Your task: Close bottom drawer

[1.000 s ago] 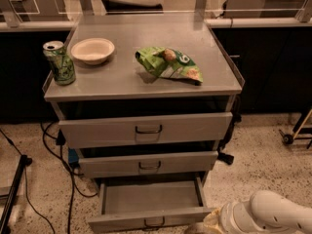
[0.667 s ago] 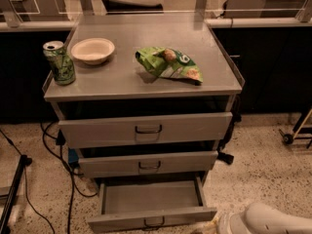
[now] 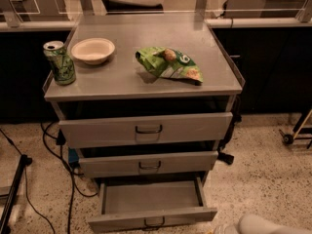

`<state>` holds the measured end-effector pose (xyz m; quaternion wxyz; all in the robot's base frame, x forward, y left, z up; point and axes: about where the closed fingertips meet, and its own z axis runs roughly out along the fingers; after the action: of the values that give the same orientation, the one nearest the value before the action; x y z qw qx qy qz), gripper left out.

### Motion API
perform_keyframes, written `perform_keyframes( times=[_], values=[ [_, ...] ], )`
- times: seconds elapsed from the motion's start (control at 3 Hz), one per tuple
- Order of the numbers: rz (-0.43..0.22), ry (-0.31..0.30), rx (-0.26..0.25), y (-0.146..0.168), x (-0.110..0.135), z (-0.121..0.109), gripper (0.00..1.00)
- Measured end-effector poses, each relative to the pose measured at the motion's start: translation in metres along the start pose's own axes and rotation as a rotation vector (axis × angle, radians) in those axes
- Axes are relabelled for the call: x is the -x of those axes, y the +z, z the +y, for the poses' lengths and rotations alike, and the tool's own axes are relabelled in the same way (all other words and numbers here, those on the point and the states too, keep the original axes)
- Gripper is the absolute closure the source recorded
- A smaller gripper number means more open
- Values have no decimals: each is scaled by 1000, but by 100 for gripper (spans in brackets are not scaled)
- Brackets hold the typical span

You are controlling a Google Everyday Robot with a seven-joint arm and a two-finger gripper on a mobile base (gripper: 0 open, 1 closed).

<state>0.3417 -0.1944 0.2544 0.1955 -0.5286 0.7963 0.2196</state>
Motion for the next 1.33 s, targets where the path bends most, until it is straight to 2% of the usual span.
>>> perform_keyframes(
  times=[0.33, 0.67, 1.33],
  values=[
    [30, -74, -33, 12, -5, -4, 100],
    [43, -174, -120, 30, -10, -17, 100],
    [29, -346, -220, 72, 3, -33, 100]
  ],
)
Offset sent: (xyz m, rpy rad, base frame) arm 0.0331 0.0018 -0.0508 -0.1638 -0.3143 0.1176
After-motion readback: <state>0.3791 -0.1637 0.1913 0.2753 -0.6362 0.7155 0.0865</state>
